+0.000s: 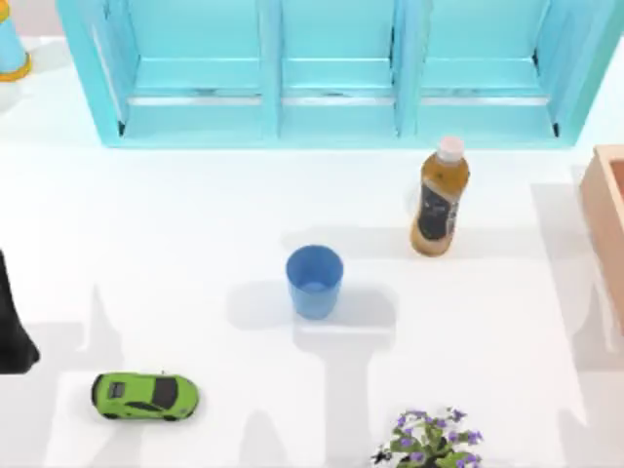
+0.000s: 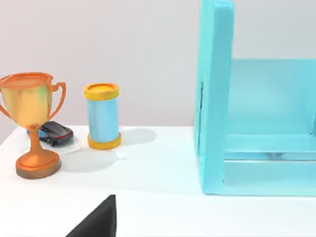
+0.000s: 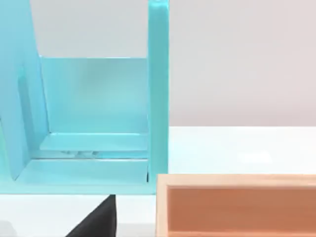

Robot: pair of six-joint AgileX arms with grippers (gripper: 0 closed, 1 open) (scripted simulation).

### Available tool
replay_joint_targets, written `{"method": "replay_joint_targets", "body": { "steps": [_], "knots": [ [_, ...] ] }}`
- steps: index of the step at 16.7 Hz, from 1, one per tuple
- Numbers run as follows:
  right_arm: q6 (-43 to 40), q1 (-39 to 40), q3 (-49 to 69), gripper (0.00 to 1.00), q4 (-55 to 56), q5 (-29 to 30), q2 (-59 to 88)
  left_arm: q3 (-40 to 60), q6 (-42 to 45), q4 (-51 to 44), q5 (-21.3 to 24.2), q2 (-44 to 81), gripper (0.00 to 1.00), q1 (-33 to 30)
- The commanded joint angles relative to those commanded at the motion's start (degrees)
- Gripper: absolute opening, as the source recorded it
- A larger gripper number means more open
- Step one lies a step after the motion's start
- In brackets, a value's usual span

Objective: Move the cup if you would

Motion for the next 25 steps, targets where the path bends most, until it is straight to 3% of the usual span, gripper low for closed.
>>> {"method": "replay_joint_targets", "body": {
  "steps": [5, 9, 16, 21, 25],
  "knots": [
    [0.0, 0.0, 0.0, 1.00, 0.0, 0.0, 0.0, 3.0, -2.1, -2.8, -0.6, 3.4, 1.00, -0.1],
    [0.0, 0.0, 0.0, 1.00, 0.0, 0.0, 0.0, 14.5, -8.9, -12.2, -2.4, 16.3, 1.00, -1.2],
    [0.0, 0.0, 0.0, 1.00, 0.0, 0.0, 0.0, 50.7, -24.5, -37.2, -5.3, 60.0, 1.00, -7.7],
    [0.0, 0.0, 0.0, 1.00, 0.0, 0.0, 0.0, 78.3, -33.5, -55.4, -5.5, 92.6, 1.00, -16.5],
    [0.0, 0.0, 0.0, 1.00, 0.0, 0.0, 0.0, 97.2, -37.9, -67.5, -4.2, 109.8, 1.00, -25.1]
  ]
}}
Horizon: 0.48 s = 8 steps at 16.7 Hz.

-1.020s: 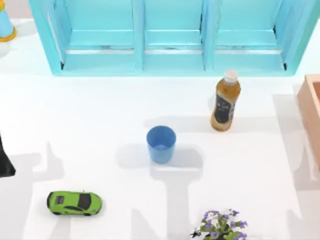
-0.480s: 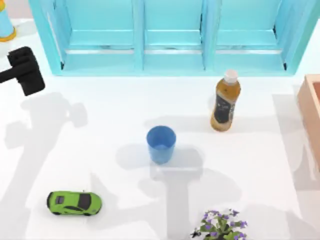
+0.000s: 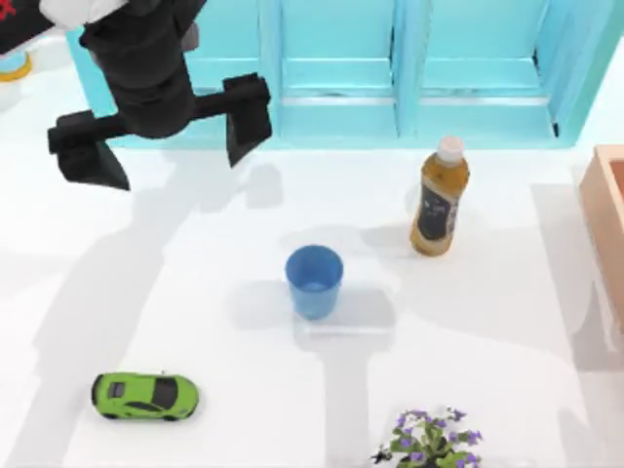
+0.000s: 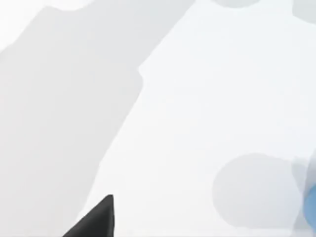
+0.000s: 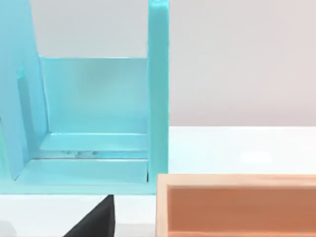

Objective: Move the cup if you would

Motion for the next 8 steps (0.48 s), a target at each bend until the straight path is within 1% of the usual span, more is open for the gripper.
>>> {"method": "replay_joint_targets", "body": {
  "steps": [5, 8],
  "knots": [
    [0.0, 0.0, 0.0, 1.00, 0.0, 0.0, 0.0, 19.3, -2.5, -11.3, 2.5, 14.5, 1.00, -10.9],
    [0.0, 0.0, 0.0, 1.00, 0.0, 0.0, 0.0, 26.6, -3.0, -15.5, 3.8, 20.3, 1.00, -15.7]
  ]
}}
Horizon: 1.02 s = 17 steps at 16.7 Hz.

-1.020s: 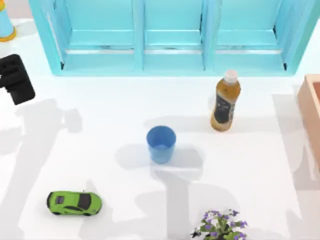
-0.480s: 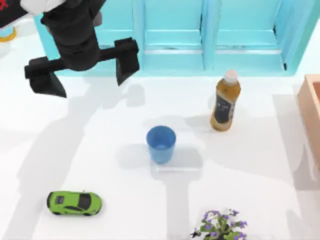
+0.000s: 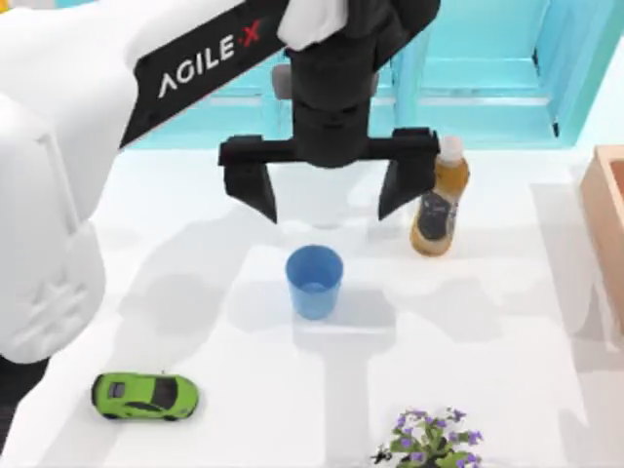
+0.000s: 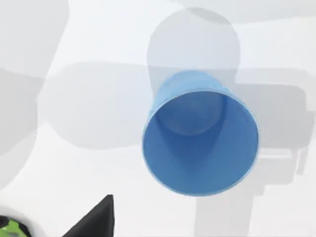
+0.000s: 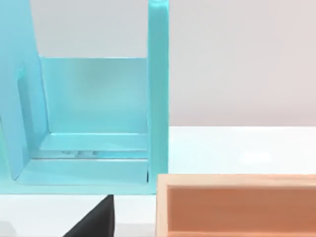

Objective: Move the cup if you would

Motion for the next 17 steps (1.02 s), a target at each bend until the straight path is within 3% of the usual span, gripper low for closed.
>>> {"method": "replay_joint_targets", "body": {
  "steps": [10, 17],
  "knots": [
    [0.0, 0.0, 0.0, 1.00, 0.0, 0.0, 0.0, 1.7, 0.0, -0.7, 0.6, 1.6, 1.00, -1.8],
    [0.0, 0.0, 0.0, 1.00, 0.0, 0.0, 0.0, -11.4, 0.1, 13.1, 0.6, 2.3, 1.00, -1.8]
  ]
}}
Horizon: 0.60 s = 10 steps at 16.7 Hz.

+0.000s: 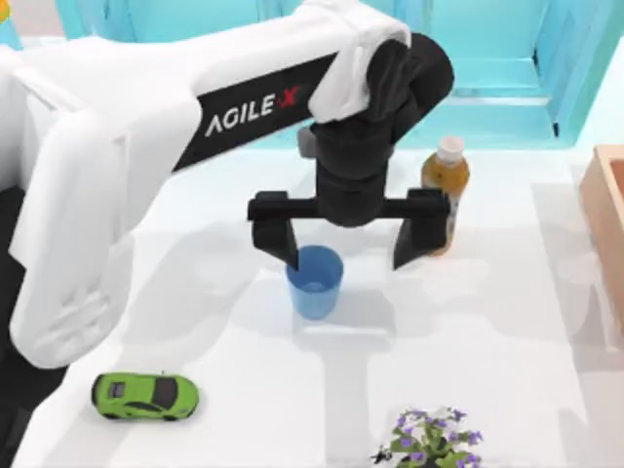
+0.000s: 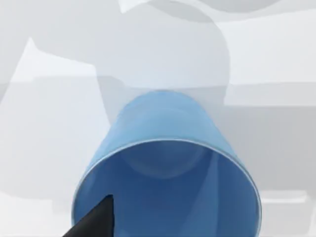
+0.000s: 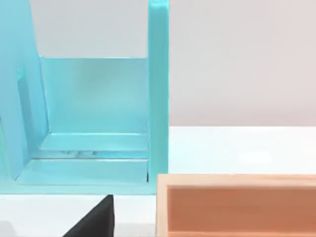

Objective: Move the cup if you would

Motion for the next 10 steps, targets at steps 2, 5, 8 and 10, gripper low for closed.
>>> {"method": "replay_joint_targets", "body": {
  "steps": [2, 5, 8, 10],
  "knots": [
    [0.0, 0.0, 0.0, 1.00, 0.0, 0.0, 0.0, -3.8, 0.0, 4.2, 0.0, 0.3, 1.00, 0.0],
    [0.0, 0.0, 0.0, 1.00, 0.0, 0.0, 0.0, -6.6, 0.0, 7.2, 0.0, 0.6, 1.00, -0.1],
    [0.0, 0.0, 0.0, 1.00, 0.0, 0.0, 0.0, -6.6, 0.0, 7.2, 0.0, 0.6, 1.00, -0.1],
    [0.0, 0.0, 0.0, 1.00, 0.0, 0.0, 0.0, -6.6, 0.0, 7.2, 0.0, 0.6, 0.85, -0.1]
  ]
}}
